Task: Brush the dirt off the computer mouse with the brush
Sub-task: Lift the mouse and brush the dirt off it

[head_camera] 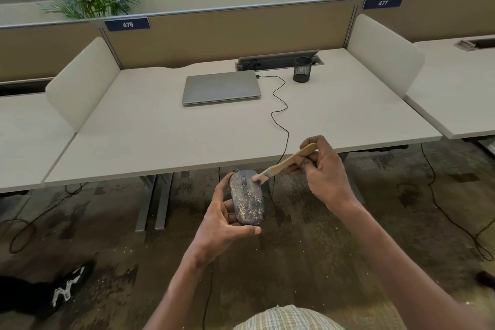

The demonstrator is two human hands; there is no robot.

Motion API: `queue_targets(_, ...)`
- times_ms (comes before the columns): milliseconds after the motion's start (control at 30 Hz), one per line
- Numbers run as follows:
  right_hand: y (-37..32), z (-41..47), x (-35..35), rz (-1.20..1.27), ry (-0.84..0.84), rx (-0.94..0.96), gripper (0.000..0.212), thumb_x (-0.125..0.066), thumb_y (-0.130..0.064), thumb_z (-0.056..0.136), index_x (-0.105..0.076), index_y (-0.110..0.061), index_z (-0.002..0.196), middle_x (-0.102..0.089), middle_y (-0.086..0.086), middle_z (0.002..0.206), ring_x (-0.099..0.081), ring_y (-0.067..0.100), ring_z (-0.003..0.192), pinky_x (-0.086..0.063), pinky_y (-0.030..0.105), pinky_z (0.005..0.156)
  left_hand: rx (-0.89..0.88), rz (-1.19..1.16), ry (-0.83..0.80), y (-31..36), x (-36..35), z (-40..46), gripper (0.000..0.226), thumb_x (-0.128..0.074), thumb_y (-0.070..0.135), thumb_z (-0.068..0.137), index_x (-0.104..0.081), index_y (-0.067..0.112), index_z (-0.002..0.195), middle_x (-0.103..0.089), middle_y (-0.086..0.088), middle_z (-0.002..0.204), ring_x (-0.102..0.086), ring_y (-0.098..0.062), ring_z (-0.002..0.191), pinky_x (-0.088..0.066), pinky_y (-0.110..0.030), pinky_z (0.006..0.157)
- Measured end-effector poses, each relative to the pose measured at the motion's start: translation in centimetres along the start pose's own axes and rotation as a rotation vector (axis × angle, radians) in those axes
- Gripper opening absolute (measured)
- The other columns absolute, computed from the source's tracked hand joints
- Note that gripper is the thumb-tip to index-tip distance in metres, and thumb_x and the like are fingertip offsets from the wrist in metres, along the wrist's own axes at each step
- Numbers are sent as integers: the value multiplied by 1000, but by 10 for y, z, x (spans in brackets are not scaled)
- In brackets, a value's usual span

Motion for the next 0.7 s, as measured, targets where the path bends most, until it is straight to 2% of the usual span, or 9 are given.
queue_targets(167, -9, 6, 3, -19, 65, 61, 23, -55, 6, 96, -50, -13, 107, -70, 11, 89, -75, 17, 76, -63, 36, 73, 4, 40, -10, 3, -3, -1, 126, -95, 3, 57, -25, 43, 154, -72, -13, 124, -74, -34, 110, -61, -48, 95)
queue_targets(267, -19, 4, -4, -169, -10, 190, 29, -56, 10, 94, -49, -15, 107, -70, 6, 90, -73, 8, 77, -62, 26, 71, 15, 50, -8, 4, -4, 0, 130, -97, 9, 54, -23, 40, 156, -73, -11, 123, -75, -34, 109, -60, -50, 96)
queue_targets(500, -50, 9, -19, -418, -83, 450, 31, -56, 9, 93, -49, -11, 115, -65, -2, 88, -68, 9, 79, -53, 10, 67, 13, 58, -22, 5, -10, 0, 121, -88, -16, 66, -25, 46, 150, -77, -9, 117, -76, -33, 105, -63, -44, 90)
queue_targets(600, -54, 8, -28, -539, -185, 478, 34, -55, 11, 92, -48, -13, 115, -62, -3, 86, -65, 10, 78, -47, 8, 62, 11, 64, -16, 7, -11, -1, 120, -86, -18, 68, -25, 47, 149, -76, -11, 118, -77, -32, 105, -63, -41, 89)
queue_targets(700, -59, 11, -27, -541, -203, 472, 36, -55, 11, 91, -47, -15, 114, -59, -6, 83, -61, 2, 74, -44, 9, 59, 6, 88, -10, 7, -10, -2, 118, -88, -15, 68, -27, 50, 146, -72, -10, 124, -76, -29, 107, -62, -42, 93)
Point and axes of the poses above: each hand's wrist, its own z-axis towards the middle knuckle, its own x-axis out of the back of the hand, y = z × x, the point moved 3 cm from there along z, towards the middle knuckle
